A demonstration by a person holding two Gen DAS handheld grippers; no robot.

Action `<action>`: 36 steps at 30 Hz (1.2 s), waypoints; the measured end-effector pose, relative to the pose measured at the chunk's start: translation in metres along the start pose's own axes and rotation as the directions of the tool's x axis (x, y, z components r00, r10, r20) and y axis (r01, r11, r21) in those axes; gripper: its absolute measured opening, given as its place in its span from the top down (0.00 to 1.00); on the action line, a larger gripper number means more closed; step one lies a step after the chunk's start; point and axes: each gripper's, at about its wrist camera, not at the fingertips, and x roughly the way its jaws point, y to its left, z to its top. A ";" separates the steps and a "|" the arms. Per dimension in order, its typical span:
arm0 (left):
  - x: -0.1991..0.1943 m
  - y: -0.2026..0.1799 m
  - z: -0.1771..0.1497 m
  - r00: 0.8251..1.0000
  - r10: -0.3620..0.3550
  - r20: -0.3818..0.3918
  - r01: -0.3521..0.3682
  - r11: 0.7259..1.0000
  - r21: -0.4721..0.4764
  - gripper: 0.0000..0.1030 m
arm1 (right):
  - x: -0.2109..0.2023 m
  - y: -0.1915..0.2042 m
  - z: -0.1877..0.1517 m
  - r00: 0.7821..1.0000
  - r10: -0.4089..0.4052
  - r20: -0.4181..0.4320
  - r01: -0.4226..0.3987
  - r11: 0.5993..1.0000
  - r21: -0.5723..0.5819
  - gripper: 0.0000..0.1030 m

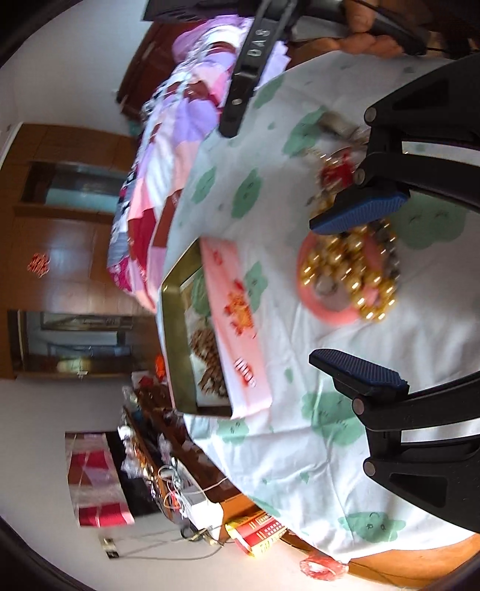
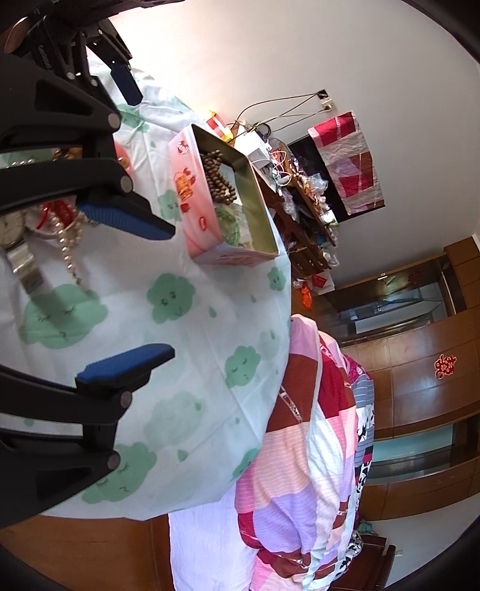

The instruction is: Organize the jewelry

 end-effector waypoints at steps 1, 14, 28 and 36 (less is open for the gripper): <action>0.000 -0.004 -0.002 1.000 0.004 -0.009 -0.004 1.000 0.015 0.37 | -0.002 -0.002 -0.001 1.000 -0.001 0.001 0.001 1.000 0.002 0.40; 0.023 -0.020 -0.006 0.990 -0.067 -0.127 0.074 0.996 0.051 0.67 | -0.008 -0.014 -0.004 1.000 0.004 0.002 -0.004 0.999 0.047 0.40; -0.024 0.009 0.010 0.977 -0.169 0.131 0.190 0.967 -0.170 1.00 | -0.012 -0.017 -0.007 1.000 0.005 -0.001 -0.005 0.998 0.065 0.40; -0.045 0.020 0.022 0.977 -0.115 0.179 0.146 0.975 -0.169 1.00 | -0.008 -0.013 -0.011 1.000 0.007 -0.019 -0.006 0.999 0.053 0.40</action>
